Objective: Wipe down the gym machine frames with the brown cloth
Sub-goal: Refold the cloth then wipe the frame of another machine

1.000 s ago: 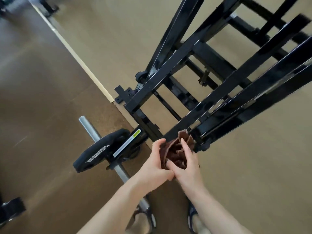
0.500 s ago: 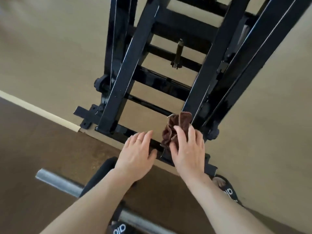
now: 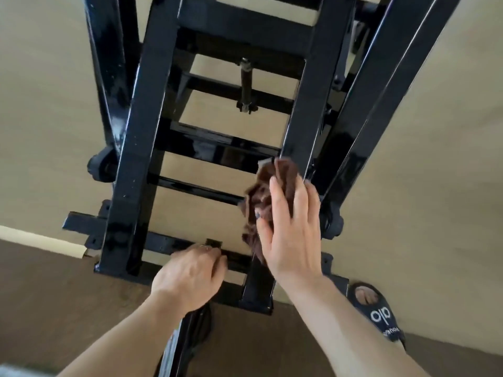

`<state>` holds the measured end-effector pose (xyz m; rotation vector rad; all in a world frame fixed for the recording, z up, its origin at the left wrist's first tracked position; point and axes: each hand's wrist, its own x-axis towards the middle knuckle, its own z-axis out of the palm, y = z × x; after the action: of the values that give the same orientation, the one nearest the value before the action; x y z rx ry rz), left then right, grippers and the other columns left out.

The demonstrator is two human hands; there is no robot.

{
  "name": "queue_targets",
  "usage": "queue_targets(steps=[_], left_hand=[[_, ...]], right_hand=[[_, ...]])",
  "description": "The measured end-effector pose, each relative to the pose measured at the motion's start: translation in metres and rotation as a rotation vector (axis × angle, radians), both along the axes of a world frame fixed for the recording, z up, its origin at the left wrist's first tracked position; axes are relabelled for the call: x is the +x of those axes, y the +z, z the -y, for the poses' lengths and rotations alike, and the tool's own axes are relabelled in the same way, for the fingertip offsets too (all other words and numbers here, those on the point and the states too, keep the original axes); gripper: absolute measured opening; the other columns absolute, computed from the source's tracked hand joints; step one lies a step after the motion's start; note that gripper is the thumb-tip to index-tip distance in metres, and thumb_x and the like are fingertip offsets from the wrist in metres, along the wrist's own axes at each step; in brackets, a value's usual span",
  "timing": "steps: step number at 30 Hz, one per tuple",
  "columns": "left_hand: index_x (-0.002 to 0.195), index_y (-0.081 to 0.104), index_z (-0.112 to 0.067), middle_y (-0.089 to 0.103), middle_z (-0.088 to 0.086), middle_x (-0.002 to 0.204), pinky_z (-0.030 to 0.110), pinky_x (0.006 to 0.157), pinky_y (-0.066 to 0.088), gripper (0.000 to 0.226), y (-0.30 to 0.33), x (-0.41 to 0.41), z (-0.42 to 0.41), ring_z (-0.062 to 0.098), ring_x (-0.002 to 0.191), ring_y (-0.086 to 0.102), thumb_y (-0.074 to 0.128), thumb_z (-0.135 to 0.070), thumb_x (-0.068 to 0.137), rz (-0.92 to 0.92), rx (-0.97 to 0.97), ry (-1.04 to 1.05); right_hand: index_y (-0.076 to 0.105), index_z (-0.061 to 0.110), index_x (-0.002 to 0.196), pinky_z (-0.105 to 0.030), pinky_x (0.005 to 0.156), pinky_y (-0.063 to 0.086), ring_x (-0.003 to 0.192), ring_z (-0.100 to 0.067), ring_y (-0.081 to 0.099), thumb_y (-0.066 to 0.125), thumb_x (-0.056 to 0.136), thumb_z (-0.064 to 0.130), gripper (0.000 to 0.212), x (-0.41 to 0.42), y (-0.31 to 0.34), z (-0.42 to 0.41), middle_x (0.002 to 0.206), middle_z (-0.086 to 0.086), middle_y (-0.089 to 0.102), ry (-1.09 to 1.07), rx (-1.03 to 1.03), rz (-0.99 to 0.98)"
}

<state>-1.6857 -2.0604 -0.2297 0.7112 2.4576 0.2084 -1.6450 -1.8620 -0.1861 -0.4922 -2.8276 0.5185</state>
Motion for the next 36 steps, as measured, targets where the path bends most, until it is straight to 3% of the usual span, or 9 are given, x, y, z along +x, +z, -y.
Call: queue_targets(steps=[8,12,17,21,25,29,33,36], left_hand=[[0.094,0.064,-0.030,0.058,-0.011,0.086,0.035,0.064,0.056,0.037,0.009,-0.004,-0.002,0.016,0.078,0.060,0.034,-0.050,0.100,0.013,-0.006,0.083],[0.087,0.064,-0.026,0.061,-0.008,0.082,0.036,0.062,0.056,0.033,0.012,-0.003,0.001,0.017,0.076,0.061,0.039,-0.044,0.100,-0.012,0.030,0.080],[0.078,0.059,-0.023,0.063,-0.004,0.075,0.034,0.056,0.049,0.029,0.008,0.000,0.006,0.024,0.075,0.063,0.046,-0.040,0.098,-0.066,0.077,0.085],[0.074,0.057,-0.023,0.060,-0.006,0.068,0.033,0.051,0.048,0.033,0.011,0.002,0.006,0.024,0.066,0.061,0.039,-0.043,0.093,-0.123,0.091,0.085],[0.071,0.056,-0.024,0.055,-0.009,0.064,0.030,0.048,0.045,0.027,0.015,0.003,0.007,0.020,0.059,0.057,0.051,-0.037,0.094,-0.159,0.105,0.091],[0.074,0.062,-0.025,0.058,-0.010,0.066,0.030,0.046,0.048,0.022,0.014,0.003,0.009,0.018,0.057,0.058,0.057,-0.034,0.093,-0.176,0.130,0.107],[0.070,0.060,-0.025,0.053,-0.012,0.061,0.026,0.043,0.044,0.021,0.013,0.003,0.007,0.016,0.051,0.053,0.064,-0.030,0.090,-0.213,0.133,0.111],[0.068,0.057,-0.029,0.039,-0.020,0.059,0.019,0.041,0.032,0.023,0.012,0.003,0.006,0.005,0.047,0.036,0.066,-0.029,0.090,-0.217,0.126,0.117]], right_hand=[[0.058,0.013,0.142,-0.055,0.120,0.033,0.147,-0.040,0.037,0.051,0.102,0.030,0.044,-0.129,0.030,-0.055,0.158,-0.016,0.043,-0.120,0.196,-0.161],[0.057,0.010,0.143,-0.056,0.120,0.031,0.149,-0.038,0.033,0.051,0.106,0.024,0.040,-0.066,0.006,-0.017,0.158,-0.017,0.043,-0.115,0.070,-0.228],[0.035,0.019,0.160,-0.058,0.122,0.028,0.155,-0.035,0.022,0.050,0.108,0.025,0.054,0.079,-0.034,0.066,0.167,-0.009,0.028,0.091,-0.095,-0.042],[0.024,0.026,0.163,-0.055,0.125,0.024,0.156,-0.036,0.020,0.048,0.107,0.026,0.060,0.091,-0.042,0.070,0.169,-0.008,0.023,0.100,-0.137,-0.005],[0.041,0.018,0.154,-0.053,0.127,0.018,0.156,-0.036,0.018,0.055,0.101,0.022,0.055,0.056,-0.027,0.037,0.167,-0.010,0.026,0.208,-0.085,-0.036],[0.060,0.007,0.139,-0.056,0.123,0.029,0.152,-0.041,0.027,0.053,0.105,0.022,0.038,-0.037,0.002,-0.021,0.160,-0.017,0.040,0.050,-0.040,-0.186],[0.061,0.015,0.139,-0.049,0.122,0.034,0.153,-0.035,0.028,0.049,0.105,0.026,0.037,-0.125,0.032,-0.071,0.161,-0.011,0.040,-0.120,0.012,-0.238],[0.060,0.014,0.140,-0.048,0.122,0.033,0.152,-0.034,0.028,0.051,0.105,0.024,0.037,-0.118,0.030,-0.065,0.160,-0.011,0.041,-0.150,0.014,-0.254]])
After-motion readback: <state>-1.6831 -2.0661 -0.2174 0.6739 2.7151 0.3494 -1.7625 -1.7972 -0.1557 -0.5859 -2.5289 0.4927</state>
